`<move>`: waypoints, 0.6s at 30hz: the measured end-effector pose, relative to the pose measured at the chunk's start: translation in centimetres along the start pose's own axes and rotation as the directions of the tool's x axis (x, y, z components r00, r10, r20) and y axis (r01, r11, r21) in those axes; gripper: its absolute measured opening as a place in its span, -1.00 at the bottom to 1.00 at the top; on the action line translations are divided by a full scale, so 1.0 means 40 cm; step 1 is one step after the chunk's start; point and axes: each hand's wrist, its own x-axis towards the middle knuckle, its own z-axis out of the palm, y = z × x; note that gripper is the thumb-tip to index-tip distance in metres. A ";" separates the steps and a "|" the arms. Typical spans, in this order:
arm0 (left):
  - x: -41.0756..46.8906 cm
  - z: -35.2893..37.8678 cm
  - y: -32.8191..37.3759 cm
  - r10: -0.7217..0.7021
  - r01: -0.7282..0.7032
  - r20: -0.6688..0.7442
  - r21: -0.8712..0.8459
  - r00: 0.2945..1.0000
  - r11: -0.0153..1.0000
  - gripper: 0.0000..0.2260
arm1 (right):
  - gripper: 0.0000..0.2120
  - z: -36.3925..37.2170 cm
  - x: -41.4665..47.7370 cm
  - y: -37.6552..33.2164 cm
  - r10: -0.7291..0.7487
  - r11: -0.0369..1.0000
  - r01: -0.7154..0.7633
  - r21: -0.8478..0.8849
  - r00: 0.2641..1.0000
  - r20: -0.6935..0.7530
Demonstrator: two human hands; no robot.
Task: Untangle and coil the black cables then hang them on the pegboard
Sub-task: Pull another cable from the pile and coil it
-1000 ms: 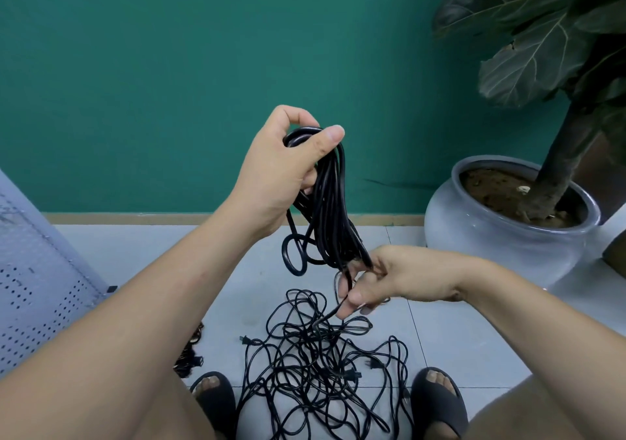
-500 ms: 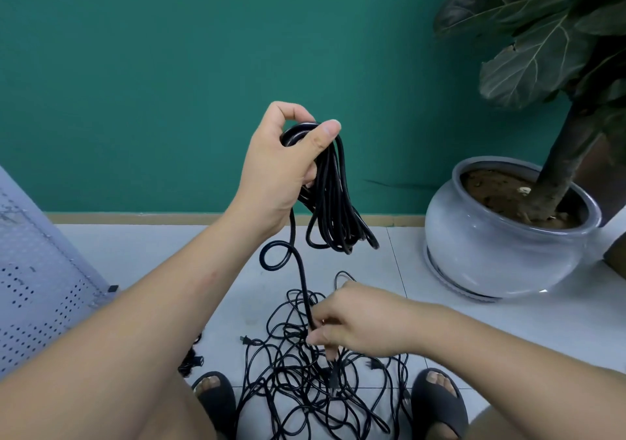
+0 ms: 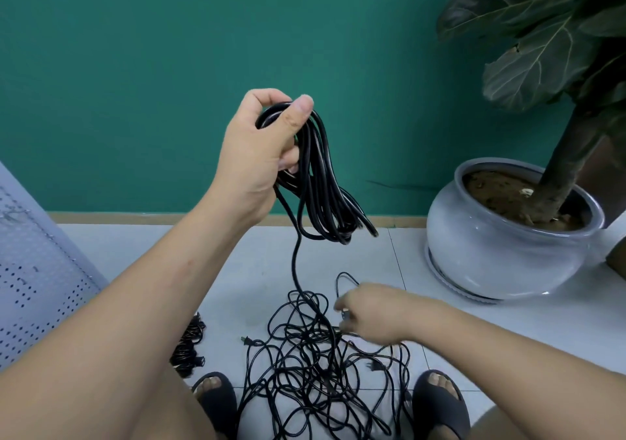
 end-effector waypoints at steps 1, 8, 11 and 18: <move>-0.002 0.001 0.001 -0.005 0.005 0.015 0.000 1.000 1.000 -0.80 | -0.67 -0.022 0.004 0.013 0.036 0.998 -0.032 0.053 0.997 -0.074; -0.024 0.019 -0.021 -0.049 0.040 0.112 0.081 0.992 0.996 -0.81 | -0.46 -0.172 -0.043 0.029 0.202 0.309 0.402 0.862 0.858 -0.472; -0.037 0.037 -0.040 -0.066 0.051 0.146 0.104 0.987 0.993 -0.81 | -0.42 -0.196 -0.081 -0.018 -0.026 0.171 0.544 0.821 0.836 -0.549; -0.071 0.080 -0.083 -0.117 0.090 0.178 0.155 0.977 0.984 -0.73 | -0.80 -0.200 -0.093 -0.062 0.007 0.417 0.482 0.771 0.846 -0.533</move>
